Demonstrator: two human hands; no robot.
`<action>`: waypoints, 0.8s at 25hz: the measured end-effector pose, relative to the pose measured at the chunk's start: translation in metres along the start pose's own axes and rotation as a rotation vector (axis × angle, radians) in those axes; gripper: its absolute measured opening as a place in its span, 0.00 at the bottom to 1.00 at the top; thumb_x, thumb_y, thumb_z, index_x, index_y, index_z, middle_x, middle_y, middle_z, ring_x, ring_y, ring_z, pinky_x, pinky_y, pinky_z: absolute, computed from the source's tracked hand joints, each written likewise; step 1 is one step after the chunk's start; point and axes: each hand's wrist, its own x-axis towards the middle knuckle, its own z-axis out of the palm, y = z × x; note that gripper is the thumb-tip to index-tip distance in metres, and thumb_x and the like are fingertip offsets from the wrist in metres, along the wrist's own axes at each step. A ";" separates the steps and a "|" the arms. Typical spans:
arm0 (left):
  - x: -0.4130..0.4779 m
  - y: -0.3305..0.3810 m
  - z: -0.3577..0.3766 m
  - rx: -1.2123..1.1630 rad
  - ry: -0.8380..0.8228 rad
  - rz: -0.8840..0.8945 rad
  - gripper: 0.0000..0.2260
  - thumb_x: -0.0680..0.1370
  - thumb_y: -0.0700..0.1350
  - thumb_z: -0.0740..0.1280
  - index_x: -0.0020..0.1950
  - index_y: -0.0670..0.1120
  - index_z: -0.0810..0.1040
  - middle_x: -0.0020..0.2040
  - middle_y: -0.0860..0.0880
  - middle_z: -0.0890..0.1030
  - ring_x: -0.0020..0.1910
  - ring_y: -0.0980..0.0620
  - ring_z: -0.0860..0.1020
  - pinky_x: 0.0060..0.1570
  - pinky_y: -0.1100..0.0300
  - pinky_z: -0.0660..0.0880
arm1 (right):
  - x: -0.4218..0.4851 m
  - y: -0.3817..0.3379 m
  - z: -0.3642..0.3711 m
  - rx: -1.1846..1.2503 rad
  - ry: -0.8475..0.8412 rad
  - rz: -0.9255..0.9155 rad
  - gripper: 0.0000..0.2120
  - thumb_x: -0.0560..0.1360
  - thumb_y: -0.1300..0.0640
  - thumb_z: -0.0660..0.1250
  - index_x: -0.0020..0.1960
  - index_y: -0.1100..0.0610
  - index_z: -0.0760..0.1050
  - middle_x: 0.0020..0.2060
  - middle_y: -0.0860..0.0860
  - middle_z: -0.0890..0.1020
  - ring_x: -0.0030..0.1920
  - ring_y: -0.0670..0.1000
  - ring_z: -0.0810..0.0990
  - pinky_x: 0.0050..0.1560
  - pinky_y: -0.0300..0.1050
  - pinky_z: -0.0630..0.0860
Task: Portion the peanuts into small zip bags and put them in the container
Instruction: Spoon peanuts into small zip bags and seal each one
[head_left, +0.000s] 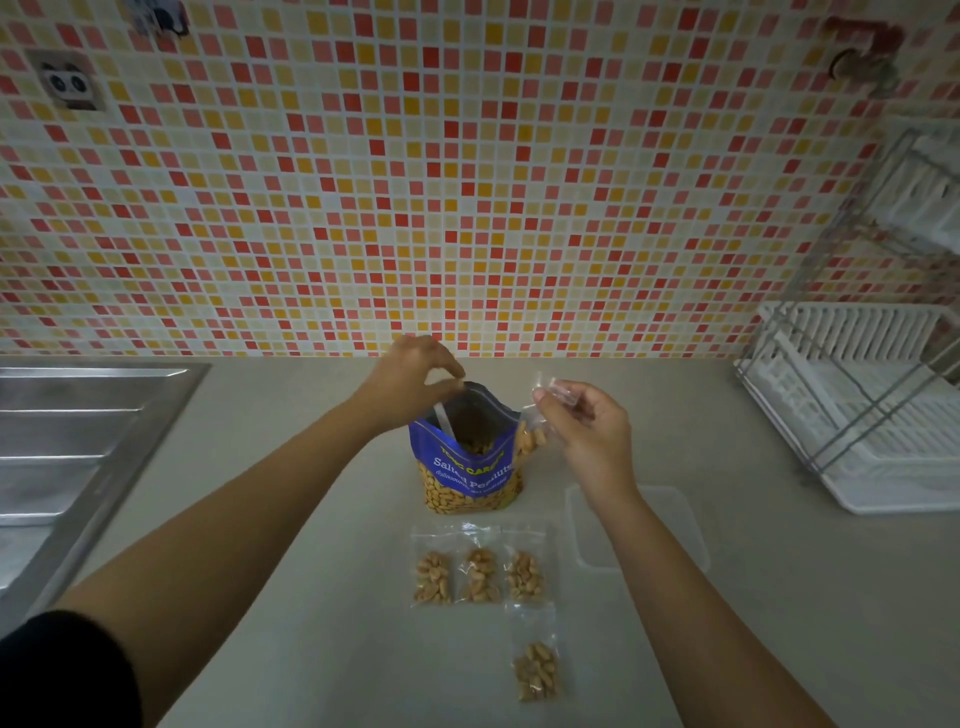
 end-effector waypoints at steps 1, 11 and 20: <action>-0.008 0.004 -0.002 -0.136 0.104 -0.063 0.10 0.77 0.46 0.64 0.56 0.47 0.80 0.56 0.50 0.80 0.54 0.53 0.75 0.56 0.59 0.71 | 0.002 -0.003 0.001 0.019 0.003 0.001 0.05 0.69 0.55 0.74 0.42 0.52 0.79 0.38 0.47 0.83 0.40 0.45 0.81 0.46 0.45 0.79; -0.061 0.048 0.028 -0.849 0.113 -0.204 0.18 0.72 0.41 0.72 0.61 0.41 0.78 0.50 0.46 0.84 0.48 0.55 0.83 0.54 0.61 0.79 | 0.002 -0.032 0.025 0.017 -0.060 0.043 0.16 0.67 0.49 0.75 0.51 0.52 0.75 0.44 0.47 0.80 0.44 0.47 0.81 0.43 0.40 0.78; -0.114 0.062 0.036 -1.282 -0.042 -0.337 0.03 0.74 0.36 0.67 0.47 0.42 0.79 0.36 0.51 0.81 0.35 0.59 0.80 0.37 0.67 0.77 | -0.031 -0.017 0.007 0.008 -0.368 0.045 0.07 0.70 0.60 0.72 0.42 0.51 0.76 0.37 0.47 0.80 0.33 0.41 0.79 0.32 0.34 0.74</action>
